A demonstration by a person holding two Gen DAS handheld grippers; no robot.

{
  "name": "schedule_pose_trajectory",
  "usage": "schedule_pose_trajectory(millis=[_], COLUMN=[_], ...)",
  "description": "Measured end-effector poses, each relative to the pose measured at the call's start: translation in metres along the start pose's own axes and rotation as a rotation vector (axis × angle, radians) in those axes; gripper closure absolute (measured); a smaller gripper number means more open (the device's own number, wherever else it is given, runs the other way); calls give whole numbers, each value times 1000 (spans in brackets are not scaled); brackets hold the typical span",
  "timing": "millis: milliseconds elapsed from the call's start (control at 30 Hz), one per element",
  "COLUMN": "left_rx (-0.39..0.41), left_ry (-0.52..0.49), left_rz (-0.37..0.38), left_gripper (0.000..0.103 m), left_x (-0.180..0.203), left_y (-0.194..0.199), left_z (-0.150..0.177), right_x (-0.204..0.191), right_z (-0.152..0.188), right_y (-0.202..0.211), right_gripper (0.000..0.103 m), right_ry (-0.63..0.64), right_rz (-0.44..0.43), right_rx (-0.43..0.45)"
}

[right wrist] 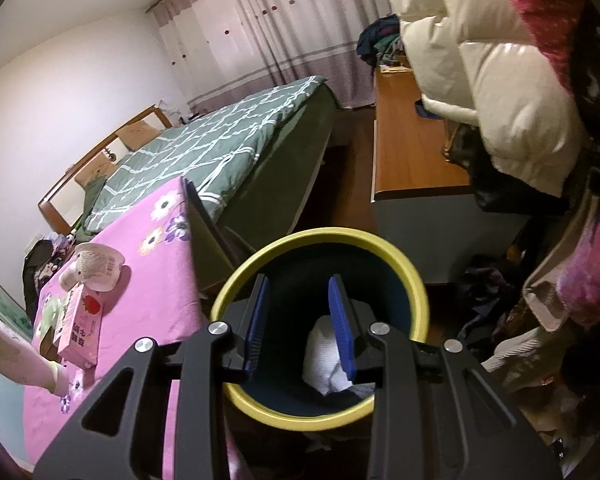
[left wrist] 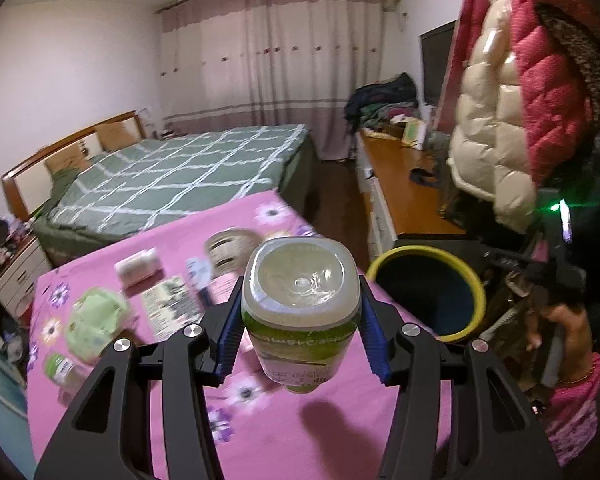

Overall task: Collect trash
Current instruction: 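Lift the coconut-water bottle and lower it into the bin with the left tool, then open the left tool and bring both tools back over the table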

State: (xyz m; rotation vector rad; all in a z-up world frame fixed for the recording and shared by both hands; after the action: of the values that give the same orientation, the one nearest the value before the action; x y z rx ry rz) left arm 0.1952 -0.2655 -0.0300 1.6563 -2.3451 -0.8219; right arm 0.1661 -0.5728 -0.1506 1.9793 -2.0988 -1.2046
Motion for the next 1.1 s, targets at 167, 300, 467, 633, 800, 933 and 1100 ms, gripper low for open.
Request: schedule_pose_trajectory(millis=[167, 300, 467, 633, 800, 933, 1100], left_rx=[29, 34, 8, -34, -94, -119, -83], left_ry=[-22, -39, -62, -87, -116, -139, -122], left_rz=[93, 162, 247, 248, 251, 246, 210], left_gripper=[51, 51, 51, 51, 51, 49, 32], left_x=[43, 81, 135, 172, 205, 222, 215], left_y=[3, -7, -33, -70, -107, -123, -117], left_z=[-23, -38, -45, -37, -17, -5, -7], right_x=[15, 25, 40, 52, 63, 66, 64], right_z=[0, 0, 0, 2, 5, 6, 7], right_y=[7, 12, 20, 23, 23, 22, 20], right_gripper=[73, 73, 73, 73, 73, 73, 70], right_ry=[-12, -22, -39, -57, -77, -87, -85], right_rz=[14, 18, 29, 38, 45, 50, 50], right_rx=[6, 7, 12, 10, 3, -1, -5])
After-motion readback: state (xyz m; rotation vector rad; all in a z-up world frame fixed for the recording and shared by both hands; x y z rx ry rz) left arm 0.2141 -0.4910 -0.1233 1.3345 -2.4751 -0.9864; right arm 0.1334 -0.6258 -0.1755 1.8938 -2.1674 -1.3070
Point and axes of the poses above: each gripper's, at about its wrist camera, not at the fingertips, and y roughly against the way its jaws point, x to its right, z to its underside, the point moved 9 cm from there along -y, roughly the way its jaws point, and after that the axes turned 14 degrees about -z, right-handed, at the moved point
